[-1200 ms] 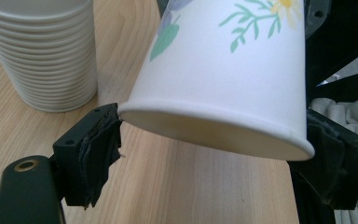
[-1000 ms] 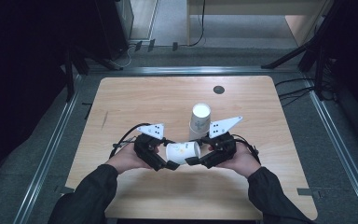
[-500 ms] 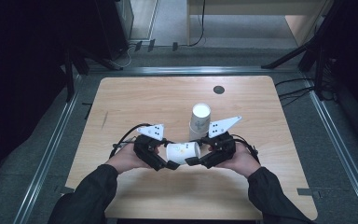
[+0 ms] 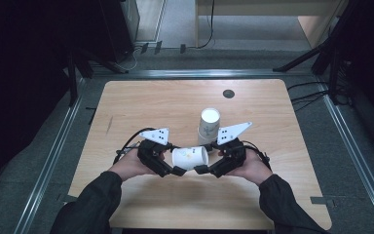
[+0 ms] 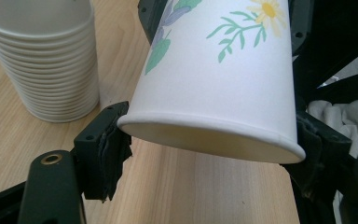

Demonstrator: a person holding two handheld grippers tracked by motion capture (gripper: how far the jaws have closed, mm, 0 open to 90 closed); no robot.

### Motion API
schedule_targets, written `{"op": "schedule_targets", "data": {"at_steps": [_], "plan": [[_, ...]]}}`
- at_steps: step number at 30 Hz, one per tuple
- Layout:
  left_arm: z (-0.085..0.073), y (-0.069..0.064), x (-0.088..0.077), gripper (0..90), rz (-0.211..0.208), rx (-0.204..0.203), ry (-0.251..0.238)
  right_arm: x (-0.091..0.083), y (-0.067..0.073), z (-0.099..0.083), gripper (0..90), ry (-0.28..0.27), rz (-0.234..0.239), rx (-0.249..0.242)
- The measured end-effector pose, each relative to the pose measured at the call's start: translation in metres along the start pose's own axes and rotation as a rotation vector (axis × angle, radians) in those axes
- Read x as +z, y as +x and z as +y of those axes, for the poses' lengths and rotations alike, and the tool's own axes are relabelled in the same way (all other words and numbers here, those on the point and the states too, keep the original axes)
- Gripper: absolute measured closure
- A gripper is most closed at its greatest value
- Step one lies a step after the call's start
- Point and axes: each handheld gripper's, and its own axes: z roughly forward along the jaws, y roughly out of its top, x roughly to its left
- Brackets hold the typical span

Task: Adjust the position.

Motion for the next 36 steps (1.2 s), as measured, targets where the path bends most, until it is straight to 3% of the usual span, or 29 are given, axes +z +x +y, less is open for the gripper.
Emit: {"op": "schedule_targets", "data": {"at_steps": [10,14,17,26,31,36], "plan": [[0.013,0.001,-0.021,22.9,0.044,0.007,0.01,-0.007,-0.002,-0.006,24.3,0.027,-0.041,0.0],[0.018,0.0,-0.026,22.9,0.07,0.017,0.034,-0.01,0.0,-0.007,24.3,0.037,-0.055,-0.007],[0.021,0.0,-0.029,22.9,0.066,0.015,0.05,-0.012,0.001,-0.008,24.3,0.039,-0.067,-0.01],[0.029,0.004,-0.024,22.9,0.051,0.021,0.157,-0.01,0.002,-0.01,24.3,0.069,-0.096,-0.018],[0.038,0.005,-0.021,22.9,0.041,0.049,0.231,-0.009,0.003,-0.009,24.3,0.074,-0.1,-0.019],[0.047,0.003,-0.02,22.9,0.06,0.072,0.312,-0.007,0.002,-0.009,24.2,0.083,-0.102,-0.016]]}}
